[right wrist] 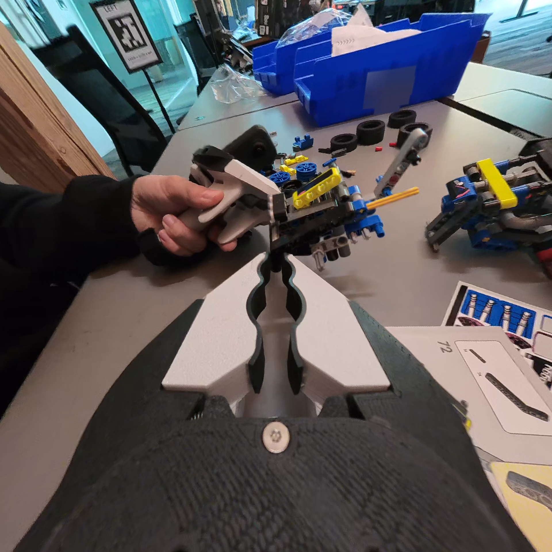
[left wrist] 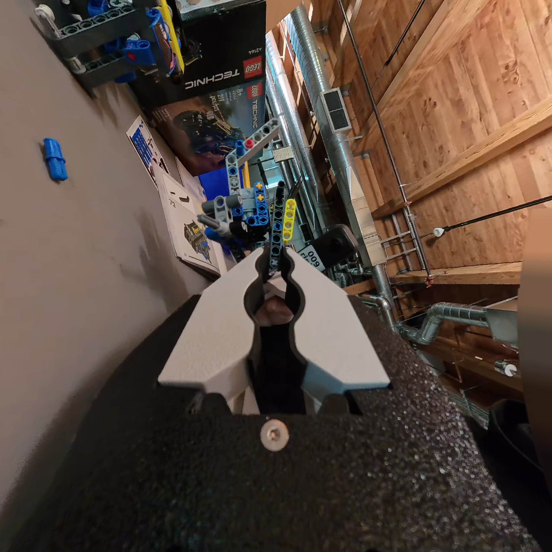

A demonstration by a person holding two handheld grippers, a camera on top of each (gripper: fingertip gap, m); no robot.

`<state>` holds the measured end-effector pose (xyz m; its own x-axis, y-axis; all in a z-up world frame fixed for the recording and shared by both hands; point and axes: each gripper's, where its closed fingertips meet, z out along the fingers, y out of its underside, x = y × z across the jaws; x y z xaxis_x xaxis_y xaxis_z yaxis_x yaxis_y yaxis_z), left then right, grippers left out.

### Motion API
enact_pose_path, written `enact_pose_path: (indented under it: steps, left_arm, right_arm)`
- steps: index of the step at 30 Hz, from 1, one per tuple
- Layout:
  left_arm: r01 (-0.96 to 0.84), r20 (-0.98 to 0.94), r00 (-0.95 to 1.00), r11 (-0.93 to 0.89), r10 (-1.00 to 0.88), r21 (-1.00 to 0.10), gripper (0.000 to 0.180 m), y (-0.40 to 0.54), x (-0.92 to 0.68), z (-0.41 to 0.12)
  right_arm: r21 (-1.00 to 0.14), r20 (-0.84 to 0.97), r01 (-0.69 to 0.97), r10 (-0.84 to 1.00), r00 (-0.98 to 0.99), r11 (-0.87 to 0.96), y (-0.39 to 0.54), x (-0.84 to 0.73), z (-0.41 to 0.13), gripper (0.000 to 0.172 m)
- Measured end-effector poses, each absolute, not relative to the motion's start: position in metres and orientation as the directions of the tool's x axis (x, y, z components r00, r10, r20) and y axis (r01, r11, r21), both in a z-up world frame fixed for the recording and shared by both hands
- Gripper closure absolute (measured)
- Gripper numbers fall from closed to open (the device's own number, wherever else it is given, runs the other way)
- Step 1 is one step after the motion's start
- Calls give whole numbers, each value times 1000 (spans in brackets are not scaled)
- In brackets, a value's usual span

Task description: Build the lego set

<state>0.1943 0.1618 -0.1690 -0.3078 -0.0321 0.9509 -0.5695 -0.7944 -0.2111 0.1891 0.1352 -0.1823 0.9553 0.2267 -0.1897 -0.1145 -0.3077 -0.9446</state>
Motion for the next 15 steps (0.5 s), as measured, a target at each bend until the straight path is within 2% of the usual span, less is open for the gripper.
enact_pose_path:
  steps: [4,9,13,15]
  left_arm:
    - [-563,952,-306,-805,-5,-185,175,162,189,-167]
    - [-584,943,-312,-807,120,-90,175,165,184,-161]
    - [-580,937,-327,-809,121,-98,175,160,180,-159]
    - [-572,933,-336,-816,132,-90,176,159,179,-157]
  right_arm:
    - [-949,-76,1,231,970,-315,137,184,-185,167]
    - [-979,-6,54,291,957,-195,137,175,-171,167]
    - [-968,138,199,343,929,-150,132,170,-170,167]
    - [-975,151,196,348,925,-100,131,167,-166,167]
